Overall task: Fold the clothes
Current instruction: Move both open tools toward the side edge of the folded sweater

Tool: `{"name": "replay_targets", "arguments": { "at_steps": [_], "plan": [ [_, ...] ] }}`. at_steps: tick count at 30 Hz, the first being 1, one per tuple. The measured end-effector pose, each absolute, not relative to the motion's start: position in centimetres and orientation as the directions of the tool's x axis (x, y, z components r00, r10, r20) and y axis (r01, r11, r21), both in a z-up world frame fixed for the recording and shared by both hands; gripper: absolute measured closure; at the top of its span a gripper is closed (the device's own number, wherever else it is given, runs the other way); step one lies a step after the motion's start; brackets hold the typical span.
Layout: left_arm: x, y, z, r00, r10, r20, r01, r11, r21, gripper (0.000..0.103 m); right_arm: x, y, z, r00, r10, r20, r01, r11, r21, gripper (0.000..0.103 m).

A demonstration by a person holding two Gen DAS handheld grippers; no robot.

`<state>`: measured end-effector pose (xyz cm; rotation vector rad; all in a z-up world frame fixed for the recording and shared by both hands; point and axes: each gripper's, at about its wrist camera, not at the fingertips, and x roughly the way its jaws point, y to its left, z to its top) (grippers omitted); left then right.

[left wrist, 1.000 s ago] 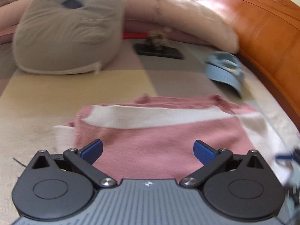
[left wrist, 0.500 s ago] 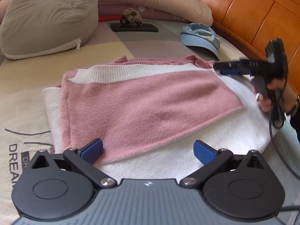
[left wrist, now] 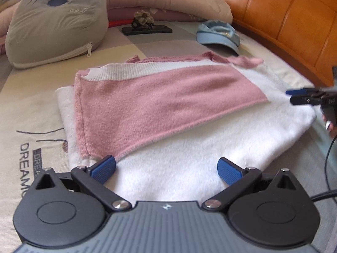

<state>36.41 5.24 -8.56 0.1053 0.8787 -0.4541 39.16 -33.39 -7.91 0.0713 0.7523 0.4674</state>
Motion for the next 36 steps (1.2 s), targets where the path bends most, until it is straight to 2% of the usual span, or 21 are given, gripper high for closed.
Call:
{"name": "replay_targets", "arguments": {
  "at_steps": [2,6,11,12,13,16,18,20,23,26,28,30,32,34,36],
  "plan": [
    [36.4,4.6,-7.7,0.554,-0.320,-0.768,0.419,0.905,-0.074,0.001,38.5,-32.4,-6.3,0.648,0.387,-0.656,-0.367,0.913,0.176,0.000],
    [36.3,2.8,-7.6,0.581,-0.316,-0.750,0.426,0.903,-0.050,0.001,37.8,-29.3,-5.1,0.670,0.392,-0.631,-0.399,0.906,0.140,0.000],
    [34.1,1.5,-9.6,0.591,-0.268,-0.761,0.431,0.902,0.017,0.000,37.2,-25.0,-8.9,0.637,0.302,-0.709,-0.378,0.924,0.053,0.000],
    [33.3,1.6,-9.9,0.599,-0.258,-0.758,0.427,0.904,0.030,0.000,36.7,-24.5,-9.8,0.643,0.269,-0.717,-0.372,0.928,0.014,0.000],
    [32.9,2.0,-9.9,0.580,-0.261,-0.771,0.436,0.900,0.023,0.000,35.7,-24.4,-10.0,0.680,0.261,-0.685,-0.378,0.926,-0.022,0.000],
    [31.6,2.8,-9.1,0.586,-0.228,-0.777,0.469,0.878,0.096,0.001,34.6,-25.2,-9.8,0.679,0.252,-0.689,-0.348,0.938,0.001,0.000],
    [31.6,3.2,-7.9,0.604,-0.260,-0.753,0.463,0.884,0.067,0.001,35.1,-24.7,-8.9,0.655,0.234,-0.718,-0.333,0.943,0.003,0.000],
    [32.2,3.6,-6.6,0.629,-0.305,-0.715,0.442,0.897,0.007,0.001,35.5,-23.8,-7.9,0.654,0.270,-0.707,-0.333,0.941,0.051,0.000],
    [33.7,3.8,-6.5,0.648,-0.288,-0.705,0.388,0.921,-0.020,0.001,36.1,-21.8,-7.6,0.662,0.315,-0.680,-0.345,0.934,0.096,0.000],
    [34.1,4.1,-8.5,0.625,-0.224,-0.748,0.336,0.942,-0.002,0.001,36.3,-19.8,-9.1,0.659,0.281,-0.697,-0.344,0.938,0.053,0.000],
    [32.7,4.6,-9.6,0.627,-0.236,-0.743,0.355,0.935,0.003,0.001,35.2,-19.0,-9.9,0.683,0.254,-0.684,-0.366,0.930,-0.020,0.000],
    [31.3,4.7,-9.8,0.633,-0.239,-0.736,0.390,0.920,0.037,0.001,34.0,-19.5,-10.2,0.701,0.263,-0.663,-0.377,0.926,-0.031,0.000],
    [30.5,4.5,-9.3,0.631,-0.229,-0.741,0.414,0.907,0.072,0.001,33.5,-20.6,-10.0,0.690,0.285,-0.665,-0.372,0.928,0.012,0.000],
    [30.5,4.5,-8.3,0.630,-0.250,-0.735,0.424,0.904,0.056,0.001,33.4,-21.4,-9.2,0.662,0.318,-0.679,-0.390,0.919,0.051,0.000],
    [30.8,4.6,-7.5,0.642,-0.284,-0.712,0.434,0.900,0.033,0.001,33.1,-22.8,-8.3,0.676,0.356,-0.645,-0.396,0.914,0.090,0.000]
  ]
}}
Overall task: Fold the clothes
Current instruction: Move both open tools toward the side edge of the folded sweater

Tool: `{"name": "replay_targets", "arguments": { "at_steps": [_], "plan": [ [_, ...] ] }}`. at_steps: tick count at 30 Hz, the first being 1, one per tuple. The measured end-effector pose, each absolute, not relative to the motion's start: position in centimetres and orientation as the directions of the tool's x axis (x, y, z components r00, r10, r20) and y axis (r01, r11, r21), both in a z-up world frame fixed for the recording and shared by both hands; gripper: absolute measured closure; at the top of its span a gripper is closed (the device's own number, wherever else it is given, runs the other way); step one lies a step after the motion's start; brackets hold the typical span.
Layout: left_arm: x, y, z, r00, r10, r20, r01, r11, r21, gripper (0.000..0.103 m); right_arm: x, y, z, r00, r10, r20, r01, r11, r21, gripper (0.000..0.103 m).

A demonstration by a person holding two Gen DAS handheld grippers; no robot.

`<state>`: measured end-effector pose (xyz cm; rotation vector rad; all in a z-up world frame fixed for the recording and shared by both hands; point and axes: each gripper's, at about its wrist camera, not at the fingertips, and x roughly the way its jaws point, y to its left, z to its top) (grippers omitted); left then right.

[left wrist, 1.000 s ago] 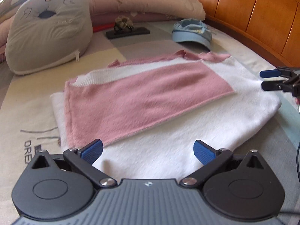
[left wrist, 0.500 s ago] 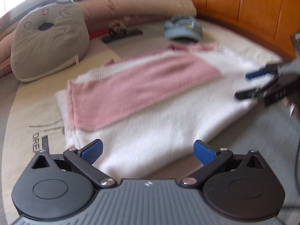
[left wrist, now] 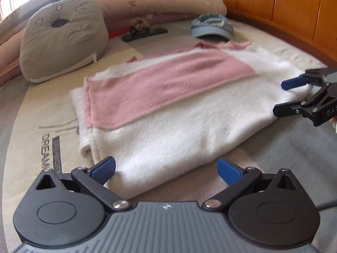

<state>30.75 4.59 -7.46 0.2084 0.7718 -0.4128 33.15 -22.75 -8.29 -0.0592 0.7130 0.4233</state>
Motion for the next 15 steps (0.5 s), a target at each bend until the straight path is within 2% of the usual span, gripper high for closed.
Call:
{"name": "replay_targets", "arguments": {
  "at_steps": [2,6,8,12,15],
  "plan": [
    [31.5,4.5,-7.5,0.638,-0.280,-0.717,0.413,0.911,0.013,0.001,33.1,-24.3,-7.6,0.706,0.347,-0.617,-0.365,0.925,0.104,0.000],
    [32.0,5.3,-9.2,0.613,-0.280,-0.739,0.382,0.924,-0.033,0.001,34.5,-28.8,-9.0,0.700,0.240,-0.672,-0.199,0.970,0.138,0.000],
    [31.6,5.5,-9.1,0.605,-0.284,-0.744,0.403,0.915,-0.022,0.001,33.7,-30.3,-9.5,0.705,0.299,-0.643,-0.249,0.953,0.170,0.000],
    [30.8,5.7,-7.7,0.597,-0.261,-0.758,0.415,0.910,0.014,0.001,32.2,-30.9,-8.3,0.693,0.315,-0.649,-0.282,0.946,0.158,0.000],
    [29.5,5.4,-6.2,0.651,-0.219,-0.727,0.438,0.890,0.125,0.001,31.5,-30.8,-7.2,0.692,0.308,-0.653,-0.298,0.946,0.130,0.000]
  ]
}}
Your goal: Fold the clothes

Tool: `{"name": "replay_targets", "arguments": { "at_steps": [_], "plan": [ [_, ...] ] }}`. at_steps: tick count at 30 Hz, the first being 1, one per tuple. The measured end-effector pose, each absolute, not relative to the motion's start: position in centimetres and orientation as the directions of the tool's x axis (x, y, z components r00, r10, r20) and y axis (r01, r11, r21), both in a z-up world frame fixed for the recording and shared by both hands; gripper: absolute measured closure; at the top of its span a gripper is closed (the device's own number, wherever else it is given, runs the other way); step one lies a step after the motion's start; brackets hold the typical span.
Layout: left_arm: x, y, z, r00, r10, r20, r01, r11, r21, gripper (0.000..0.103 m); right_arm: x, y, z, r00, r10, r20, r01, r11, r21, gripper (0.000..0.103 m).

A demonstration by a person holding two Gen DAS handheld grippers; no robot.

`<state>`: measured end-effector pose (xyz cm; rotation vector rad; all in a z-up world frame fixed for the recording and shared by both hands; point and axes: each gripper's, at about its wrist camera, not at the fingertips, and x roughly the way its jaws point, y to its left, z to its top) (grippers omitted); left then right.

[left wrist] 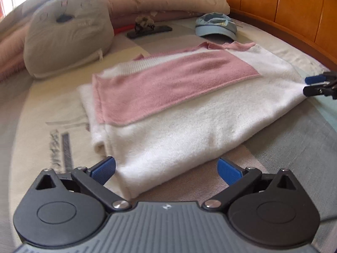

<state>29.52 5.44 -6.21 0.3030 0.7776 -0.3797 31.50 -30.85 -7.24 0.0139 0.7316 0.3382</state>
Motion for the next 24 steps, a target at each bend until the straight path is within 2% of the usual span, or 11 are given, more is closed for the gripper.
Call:
{"name": "replay_targets", "arguments": {
  "at_steps": [4,7,10,14,24],
  "plan": [
    [27.8,3.7,-5.9,0.722,-0.143,-0.677,0.501,0.784,0.368,0.001,30.5,-29.2,-6.3,0.710,0.252,-0.657,-0.379,0.924,-0.056,0.000],
    [26.5,2.2,-7.3,0.769,-0.059,-0.636,0.522,0.632,0.573,0.001,29.7,-27.3,-6.9,0.736,0.161,-0.657,-0.437,0.855,-0.280,0.000],
    [25.4,1.6,-9.2,0.814,0.002,-0.580,0.505,0.491,0.710,0.001,28.9,-26.1,-8.3,0.767,0.067,-0.638,-0.461,0.749,-0.475,0.000],
    [25.7,0.5,-10.3,0.850,0.022,-0.526,0.471,0.413,0.779,0.001,28.4,-24.7,-10.2,0.808,-0.010,-0.588,-0.463,0.606,-0.647,0.000],
    [28.7,-4.3,-11.5,0.889,-0.005,-0.459,0.449,0.213,0.868,0.001,30.3,-20.1,-10.7,0.855,0.006,-0.518,-0.465,0.453,-0.761,0.000]
  ]
}}
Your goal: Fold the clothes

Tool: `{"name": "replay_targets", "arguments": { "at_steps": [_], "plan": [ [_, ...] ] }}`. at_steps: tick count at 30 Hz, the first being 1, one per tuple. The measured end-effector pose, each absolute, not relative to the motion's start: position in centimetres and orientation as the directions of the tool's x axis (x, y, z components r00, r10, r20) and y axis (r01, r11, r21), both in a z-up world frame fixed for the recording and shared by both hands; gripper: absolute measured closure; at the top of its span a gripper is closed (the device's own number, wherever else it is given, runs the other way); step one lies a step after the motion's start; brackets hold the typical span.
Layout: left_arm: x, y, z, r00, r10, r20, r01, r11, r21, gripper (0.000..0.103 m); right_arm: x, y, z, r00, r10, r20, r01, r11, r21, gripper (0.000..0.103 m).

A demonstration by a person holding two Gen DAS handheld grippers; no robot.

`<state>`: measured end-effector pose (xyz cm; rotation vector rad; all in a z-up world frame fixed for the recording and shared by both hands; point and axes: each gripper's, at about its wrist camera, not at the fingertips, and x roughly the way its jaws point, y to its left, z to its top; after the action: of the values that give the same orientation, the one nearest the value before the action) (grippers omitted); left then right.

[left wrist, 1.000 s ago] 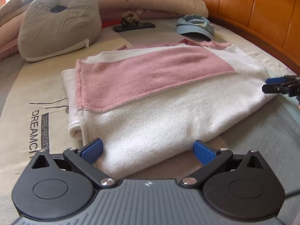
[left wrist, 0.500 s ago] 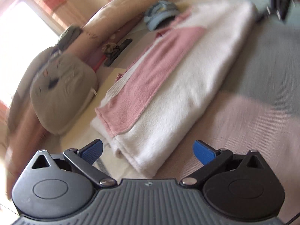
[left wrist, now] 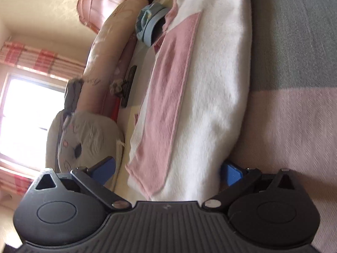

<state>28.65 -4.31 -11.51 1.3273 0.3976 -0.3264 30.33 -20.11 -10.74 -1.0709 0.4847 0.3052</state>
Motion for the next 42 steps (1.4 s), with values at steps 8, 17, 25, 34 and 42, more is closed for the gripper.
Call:
{"name": "replay_targets", "arguments": {
  "at_steps": [8,17,25,34,42],
  "plan": [
    [29.0,-7.2,-11.9,0.901,-0.063,-0.429,0.433,0.148,0.889,0.001,30.5,-16.3,-11.2,0.866,0.094,-0.491,-0.490,0.360,-0.794,0.000],
    [30.5,-2.9,-13.1,0.913,0.086,-0.399,0.398,0.033,0.917,0.001,31.8,-22.5,-11.1,0.871,-0.071,-0.485,-0.422,0.396,-0.816,0.000],
    [30.9,-7.1,-13.5,0.914,0.022,-0.405,0.403,0.062,0.913,0.011,32.3,-19.0,-11.7,0.896,-0.030,-0.444,-0.414,0.310,-0.856,0.000],
    [31.7,-3.6,-13.2,0.887,0.101,-0.450,0.441,0.095,0.892,0.015,33.8,-21.6,-11.4,0.859,-0.005,-0.512,-0.484,0.317,-0.816,0.000],
    [30.0,-5.2,-16.8,0.885,0.094,-0.456,0.459,-0.008,0.888,0.096,31.4,-19.9,-13.3,0.875,0.063,-0.480,-0.483,0.176,-0.858,0.027]
  ]
}}
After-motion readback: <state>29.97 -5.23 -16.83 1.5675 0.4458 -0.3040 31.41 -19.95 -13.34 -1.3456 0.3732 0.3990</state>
